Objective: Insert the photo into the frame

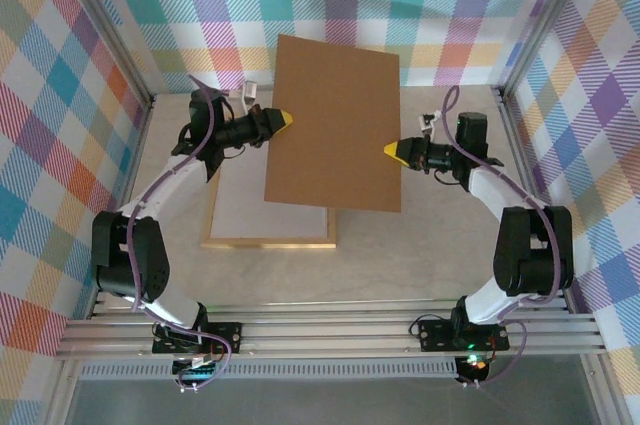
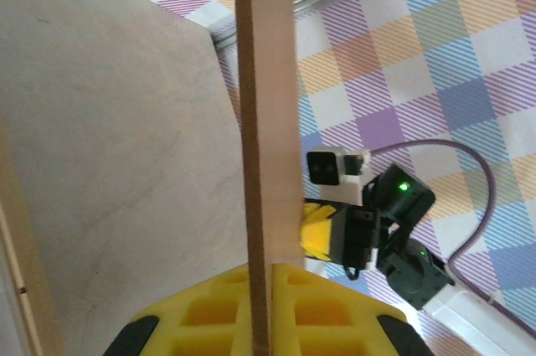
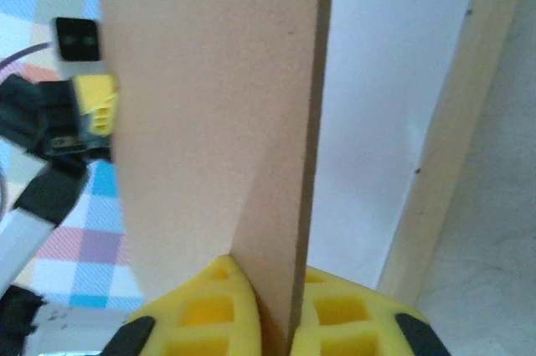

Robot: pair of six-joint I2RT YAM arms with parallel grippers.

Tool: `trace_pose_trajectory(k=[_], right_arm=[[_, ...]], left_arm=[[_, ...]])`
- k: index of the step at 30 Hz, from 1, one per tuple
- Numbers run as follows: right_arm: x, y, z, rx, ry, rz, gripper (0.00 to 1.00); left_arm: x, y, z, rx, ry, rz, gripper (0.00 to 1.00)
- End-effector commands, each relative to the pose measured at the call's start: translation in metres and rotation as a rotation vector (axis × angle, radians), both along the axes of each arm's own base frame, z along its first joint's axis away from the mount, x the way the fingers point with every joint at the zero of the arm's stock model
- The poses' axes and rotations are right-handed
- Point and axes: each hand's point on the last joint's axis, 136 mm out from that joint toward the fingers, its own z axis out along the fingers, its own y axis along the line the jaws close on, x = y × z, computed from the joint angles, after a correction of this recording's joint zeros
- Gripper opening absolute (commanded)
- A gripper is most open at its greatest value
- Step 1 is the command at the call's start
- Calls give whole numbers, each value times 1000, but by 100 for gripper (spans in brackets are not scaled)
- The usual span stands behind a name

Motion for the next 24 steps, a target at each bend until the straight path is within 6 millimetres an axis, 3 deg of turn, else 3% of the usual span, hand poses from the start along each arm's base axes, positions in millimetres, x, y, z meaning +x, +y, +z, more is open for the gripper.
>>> trace_pose_trajectory(k=[1,6,8,9,10,11,12,15,18,24], right_arm=[[-13,17,36,23,-144,80,1],[-12,17,37,20,-129,76,0],[-11,17,36,17,-122,70,0],[-10,17,36,13,-121,62,0],[-9,16,37,11,-122,57,0],[-9,16,36,9,-124,54,0],[-8,15,36,4,-122,44,0],[-5,15,38,-4,-125,27,0],[-1,13,38,-8,-115,13,0],[3,12,38,-15,-80,-13,0]], left_arm=[[-11,-17,-15,33,-16,-75,0],[-9,-16,-23,48,4,-69,2],[-7,-15,-29,66,18,-61,14],[-7,-13,-31,81,22,-56,34],[-6,-11,-35,101,34,-43,68],[-5,-6,-41,128,48,-23,90],[-3,-1,-45,153,53,-2,100],[3,19,-59,210,87,69,100],[13,54,-70,235,118,174,100],[19,167,-109,421,260,536,100]])
